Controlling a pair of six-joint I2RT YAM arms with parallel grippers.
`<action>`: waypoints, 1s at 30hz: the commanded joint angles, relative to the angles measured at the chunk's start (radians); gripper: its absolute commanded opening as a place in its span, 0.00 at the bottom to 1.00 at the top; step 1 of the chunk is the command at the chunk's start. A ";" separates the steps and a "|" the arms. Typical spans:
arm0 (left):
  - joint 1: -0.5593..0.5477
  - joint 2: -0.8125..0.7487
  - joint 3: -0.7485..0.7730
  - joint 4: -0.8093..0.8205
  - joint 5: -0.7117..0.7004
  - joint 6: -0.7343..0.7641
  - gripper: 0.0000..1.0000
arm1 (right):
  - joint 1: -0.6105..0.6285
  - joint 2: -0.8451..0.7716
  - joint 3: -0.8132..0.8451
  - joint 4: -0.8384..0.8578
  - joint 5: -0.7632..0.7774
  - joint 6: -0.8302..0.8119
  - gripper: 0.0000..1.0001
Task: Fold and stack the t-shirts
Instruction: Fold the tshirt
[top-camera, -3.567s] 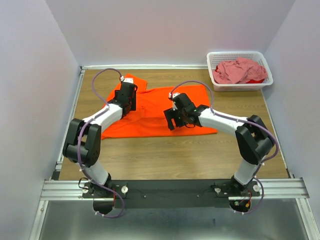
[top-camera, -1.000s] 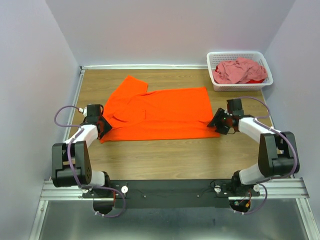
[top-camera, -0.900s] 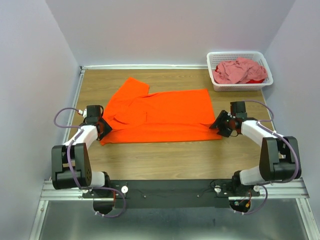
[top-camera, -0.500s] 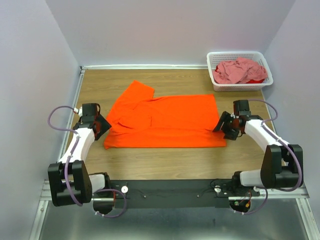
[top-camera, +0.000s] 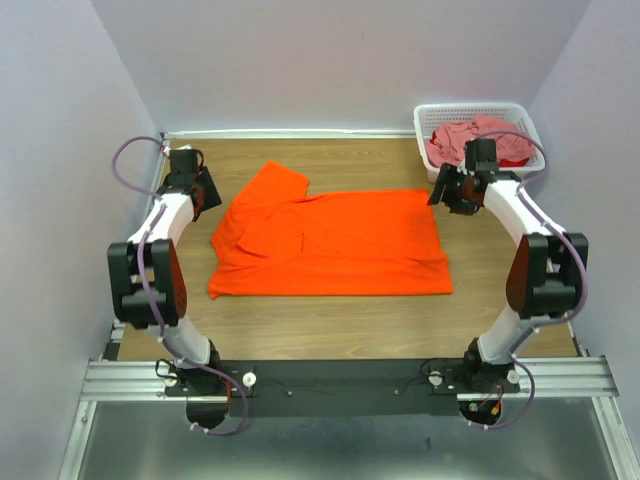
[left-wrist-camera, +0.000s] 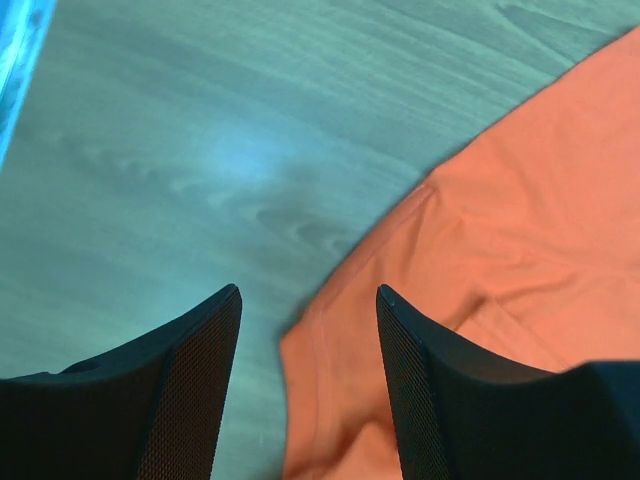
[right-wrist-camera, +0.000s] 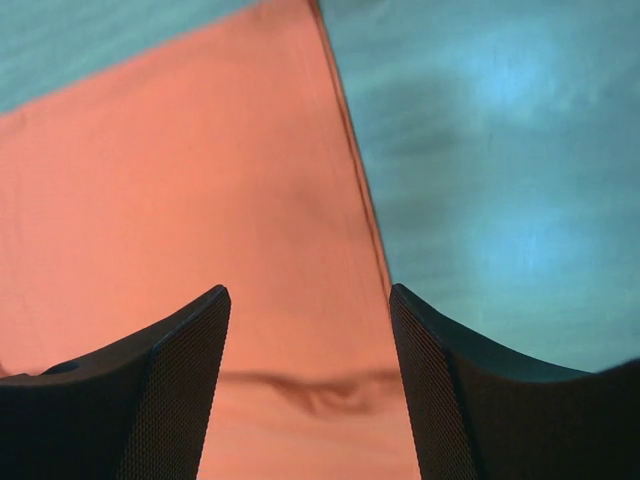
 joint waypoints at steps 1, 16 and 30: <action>-0.051 0.102 0.094 0.032 -0.010 0.083 0.64 | 0.008 0.112 0.134 0.027 0.026 -0.024 0.70; -0.084 0.277 0.246 0.129 0.162 0.318 0.58 | 0.047 0.207 0.127 0.079 0.067 -0.026 0.64; -0.134 0.341 0.198 0.124 0.131 0.226 0.54 | 0.197 0.187 0.067 0.105 0.090 -0.055 0.64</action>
